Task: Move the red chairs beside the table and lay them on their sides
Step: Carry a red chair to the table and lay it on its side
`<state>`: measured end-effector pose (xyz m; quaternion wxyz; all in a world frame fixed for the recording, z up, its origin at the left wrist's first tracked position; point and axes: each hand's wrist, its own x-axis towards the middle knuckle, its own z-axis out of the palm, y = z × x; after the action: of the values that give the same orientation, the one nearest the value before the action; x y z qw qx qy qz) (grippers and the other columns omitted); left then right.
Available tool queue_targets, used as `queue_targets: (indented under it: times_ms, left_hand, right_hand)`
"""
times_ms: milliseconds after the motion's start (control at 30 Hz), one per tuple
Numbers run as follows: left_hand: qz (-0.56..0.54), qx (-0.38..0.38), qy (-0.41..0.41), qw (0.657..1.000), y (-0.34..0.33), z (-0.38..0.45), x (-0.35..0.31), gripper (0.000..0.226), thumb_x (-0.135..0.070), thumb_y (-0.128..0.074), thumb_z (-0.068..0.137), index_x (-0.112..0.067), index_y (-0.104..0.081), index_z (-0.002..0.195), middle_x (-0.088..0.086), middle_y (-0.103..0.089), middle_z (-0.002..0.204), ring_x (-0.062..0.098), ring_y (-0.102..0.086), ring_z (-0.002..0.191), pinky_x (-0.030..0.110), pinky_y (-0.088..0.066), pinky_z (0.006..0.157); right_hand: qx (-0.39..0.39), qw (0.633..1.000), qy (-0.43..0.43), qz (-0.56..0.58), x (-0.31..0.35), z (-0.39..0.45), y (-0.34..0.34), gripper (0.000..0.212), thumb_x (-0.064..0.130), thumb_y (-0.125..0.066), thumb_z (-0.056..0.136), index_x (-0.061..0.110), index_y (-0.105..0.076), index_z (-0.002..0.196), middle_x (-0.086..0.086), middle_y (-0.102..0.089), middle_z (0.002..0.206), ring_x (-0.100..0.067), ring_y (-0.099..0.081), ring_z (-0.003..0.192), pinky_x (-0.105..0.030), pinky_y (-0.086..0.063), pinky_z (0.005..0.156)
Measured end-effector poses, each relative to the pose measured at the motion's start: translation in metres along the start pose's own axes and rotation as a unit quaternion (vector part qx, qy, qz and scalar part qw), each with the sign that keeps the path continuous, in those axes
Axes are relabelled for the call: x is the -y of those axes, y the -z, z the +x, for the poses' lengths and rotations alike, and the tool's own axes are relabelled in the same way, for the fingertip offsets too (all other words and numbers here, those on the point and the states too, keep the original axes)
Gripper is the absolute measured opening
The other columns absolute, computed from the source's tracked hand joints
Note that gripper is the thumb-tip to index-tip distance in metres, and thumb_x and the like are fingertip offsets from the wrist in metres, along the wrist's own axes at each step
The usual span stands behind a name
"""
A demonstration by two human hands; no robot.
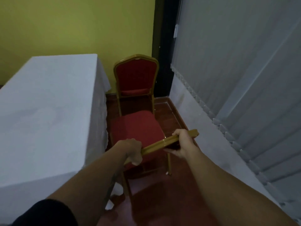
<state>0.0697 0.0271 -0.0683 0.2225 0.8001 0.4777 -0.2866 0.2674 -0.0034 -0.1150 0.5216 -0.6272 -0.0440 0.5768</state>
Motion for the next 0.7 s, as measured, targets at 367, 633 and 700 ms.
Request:
queue_targets:
  times_ms: [367,633,700]
  left_hand:
    - [-0.071,-0.027,0.075,0.994,-0.01,0.001,-0.056,0.041,-0.02,-0.057,0.089,-0.01,-0.057,0.128,0.011,-0.064,0.122,0.029,-0.065,0.108,0.037,-0.052,0.085]
    - [-0.067,0.012,0.083,0.994,-0.005,0.002,-0.057,0.05,-0.021,-0.071,0.081,-0.01,-0.057,0.128,0.009,-0.062,0.112,0.025,-0.061,0.095,0.037,-0.055,0.084]
    - [-0.078,0.01,0.101,0.992,-0.006,0.002,-0.057,0.049,-0.022,-0.072,0.081,-0.009,-0.058,0.127,0.009,-0.063,0.113,0.025,-0.061,0.093,0.037,-0.055,0.082]
  right_hand:
    - [0.013,0.998,0.007,-0.059,0.032,0.014,0.025,0.044,0.008,-0.059,0.066,0.002,-0.058,0.11,-0.023,-0.065,0.11,-0.04,-0.067,0.096,-0.062,-0.061,0.067]
    - [0.088,0.99,0.001,-0.112,0.041,0.03,0.022,0.027,0.01,-0.058,0.071,0.003,-0.058,0.097,-0.02,-0.063,0.094,-0.039,-0.068,0.091,-0.059,-0.062,0.065]
    - [0.112,0.986,-0.007,-0.127,0.044,0.034,0.017,0.027,0.01,-0.058,0.072,0.002,-0.059,0.098,-0.021,-0.065,0.095,-0.039,-0.069,0.093,-0.058,-0.062,0.065]
